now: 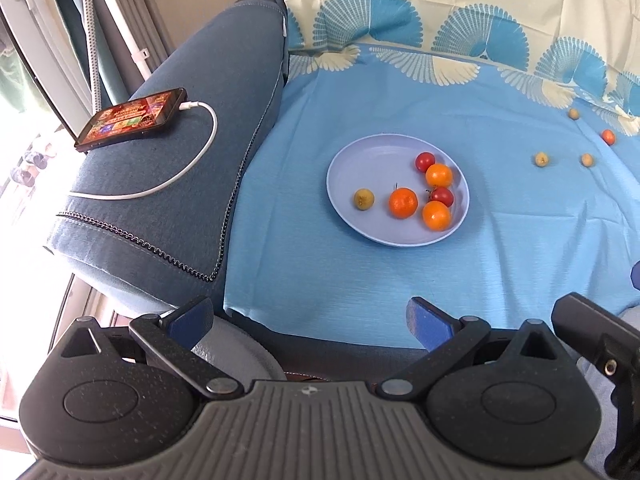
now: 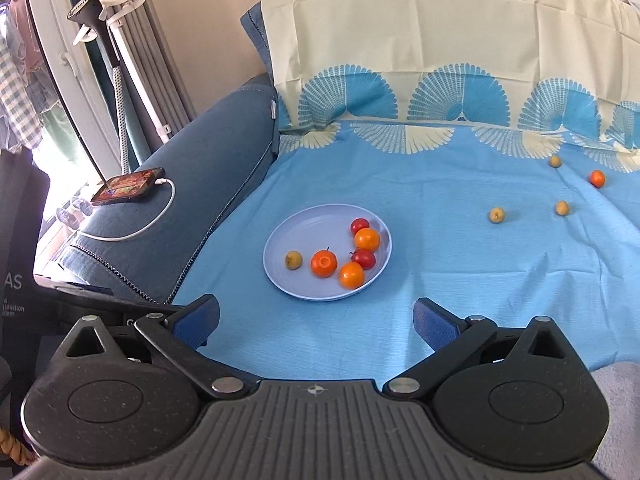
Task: Organize fruits
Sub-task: 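Withdraw both open tools from the plate and lift them back, then grasp a yellow-brown fruit with the left tool while the right tool grasps an orange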
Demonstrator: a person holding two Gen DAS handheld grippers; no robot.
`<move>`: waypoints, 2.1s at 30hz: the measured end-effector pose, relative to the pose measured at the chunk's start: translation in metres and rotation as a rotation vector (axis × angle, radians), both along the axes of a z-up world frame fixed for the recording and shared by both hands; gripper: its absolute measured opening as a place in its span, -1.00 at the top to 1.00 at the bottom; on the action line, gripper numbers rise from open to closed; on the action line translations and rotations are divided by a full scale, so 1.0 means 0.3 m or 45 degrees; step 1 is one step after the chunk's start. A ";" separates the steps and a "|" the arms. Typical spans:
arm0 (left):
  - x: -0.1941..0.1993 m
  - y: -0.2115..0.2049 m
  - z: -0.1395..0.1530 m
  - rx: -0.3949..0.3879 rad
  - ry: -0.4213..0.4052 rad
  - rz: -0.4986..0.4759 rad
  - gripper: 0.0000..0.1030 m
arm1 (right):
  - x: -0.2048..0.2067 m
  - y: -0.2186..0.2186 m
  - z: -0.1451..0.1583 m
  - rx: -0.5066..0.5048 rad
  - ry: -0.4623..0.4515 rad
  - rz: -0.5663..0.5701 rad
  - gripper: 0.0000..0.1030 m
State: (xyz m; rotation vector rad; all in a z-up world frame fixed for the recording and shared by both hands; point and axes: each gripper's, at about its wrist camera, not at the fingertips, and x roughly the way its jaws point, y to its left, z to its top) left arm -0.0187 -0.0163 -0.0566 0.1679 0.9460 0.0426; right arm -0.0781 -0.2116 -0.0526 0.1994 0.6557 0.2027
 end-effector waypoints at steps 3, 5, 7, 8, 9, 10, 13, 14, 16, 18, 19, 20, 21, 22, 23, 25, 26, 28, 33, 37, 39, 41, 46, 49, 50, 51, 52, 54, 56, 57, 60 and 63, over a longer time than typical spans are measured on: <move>-0.011 0.001 0.008 0.001 -0.013 0.000 -0.99 | -0.011 -0.003 0.003 -0.002 -0.013 0.000 -0.99; -0.014 0.003 0.010 0.001 -0.014 0.001 -0.99 | -0.017 0.001 0.004 -0.003 -0.018 0.004 -0.99; -0.016 0.003 0.010 0.003 -0.012 0.002 -0.99 | -0.019 0.002 0.005 -0.004 -0.022 0.008 -0.99; -0.018 0.003 0.011 0.003 -0.012 0.002 -0.99 | -0.021 0.001 0.005 -0.004 -0.023 0.009 -0.99; -0.018 0.003 0.010 0.003 -0.012 0.001 -0.99 | -0.023 0.000 0.005 -0.004 -0.024 0.009 -0.99; -0.019 0.002 0.010 0.003 -0.012 0.001 -0.99 | -0.023 -0.001 0.005 -0.004 -0.025 0.010 -0.99; -0.019 -0.002 0.008 0.008 -0.011 -0.003 -0.99 | -0.024 -0.003 0.005 -0.002 -0.022 0.009 -0.99; -0.020 -0.005 0.008 0.011 -0.011 -0.004 -0.99 | -0.023 -0.005 0.005 0.000 -0.021 0.008 -0.99; -0.019 -0.007 0.007 0.014 -0.009 -0.005 -0.99 | -0.021 -0.007 0.004 0.002 -0.017 0.007 -0.99; -0.018 -0.008 0.004 0.013 -0.006 -0.003 -0.99 | -0.020 -0.006 0.001 0.004 -0.014 0.006 -0.99; -0.017 -0.009 0.004 0.014 -0.004 -0.003 -0.99 | -0.019 -0.007 0.000 0.005 -0.011 0.007 -0.99; -0.016 -0.010 0.003 0.015 -0.003 -0.003 -0.99 | -0.018 -0.007 0.000 0.006 -0.009 0.007 -0.99; -0.016 -0.012 0.003 0.017 -0.004 -0.005 -0.99 | -0.019 -0.007 -0.001 0.007 -0.008 0.006 -0.99; -0.016 -0.013 0.002 0.019 -0.003 -0.006 -0.99 | -0.018 -0.007 -0.002 0.008 -0.006 0.005 -0.99; -0.015 -0.015 0.001 0.020 -0.001 -0.008 -0.99 | -0.018 -0.008 -0.003 0.011 -0.005 0.004 -0.99; -0.014 -0.017 -0.001 0.023 0.003 -0.009 -0.99 | -0.016 -0.009 -0.006 0.014 -0.003 0.005 -0.99; -0.012 -0.017 -0.001 0.025 0.004 -0.008 -0.99 | -0.015 -0.009 -0.007 0.015 -0.003 0.006 -0.99; -0.008 -0.019 -0.002 0.025 0.009 -0.006 -0.99 | -0.013 -0.009 -0.009 0.018 -0.006 0.005 -0.99; 0.013 -0.030 -0.001 0.030 0.031 -0.005 -0.99 | -0.014 -0.020 -0.010 0.031 -0.042 0.001 -0.99; 0.036 -0.065 0.001 0.048 0.040 -0.021 -0.99 | -0.014 -0.053 -0.013 0.031 -0.087 -0.024 -0.99; 0.053 -0.097 0.002 0.055 0.043 -0.039 -0.99 | -0.013 -0.082 -0.017 0.024 -0.109 -0.054 -0.99; 0.074 -0.142 0.002 0.062 0.041 -0.067 -0.99 | -0.012 -0.129 -0.022 0.015 -0.129 -0.098 -0.99; 0.158 -0.292 0.001 0.067 0.030 -0.154 -0.99 | 0.002 -0.295 -0.039 -0.037 -0.170 -0.268 -0.99; 0.239 -0.398 -0.020 0.038 0.053 -0.198 -0.99 | 0.025 -0.415 -0.063 -0.074 -0.178 -0.390 -0.99; 0.271 -0.438 -0.031 0.019 0.064 -0.217 -0.99 | 0.038 -0.460 -0.073 -0.083 -0.173 -0.432 -0.99; 0.304 -0.479 -0.044 0.006 0.079 -0.231 -0.99 | 0.053 -0.507 -0.083 -0.087 -0.167 -0.475 -0.99; 0.336 -0.523 -0.056 -0.004 0.092 -0.247 -0.99 | 0.067 -0.556 -0.094 -0.088 -0.161 -0.512 -0.99; 0.403 -0.621 -0.081 -0.020 0.097 -0.300 -0.99 | 0.102 -0.660 -0.118 -0.096 -0.151 -0.587 -0.99; 0.469 -0.729 -0.118 -0.019 0.096 -0.343 -0.99 | 0.144 -0.776 -0.141 -0.114 -0.153 -0.662 -0.99; 0.505 -0.779 -0.141 -0.022 0.103 -0.360 -0.99 | 0.173 -0.832 -0.155 -0.126 -0.158 -0.692 -0.99; 0.624 -0.925 -0.227 -0.016 0.146 -0.376 -0.99 | 0.290 -1.018 -0.210 -0.164 -0.150 -0.762 -0.99; 0.728 -1.038 -0.321 -0.017 0.199 -0.391 -0.99 | 0.447 -1.201 -0.289 -0.136 -0.123 -0.794 -0.99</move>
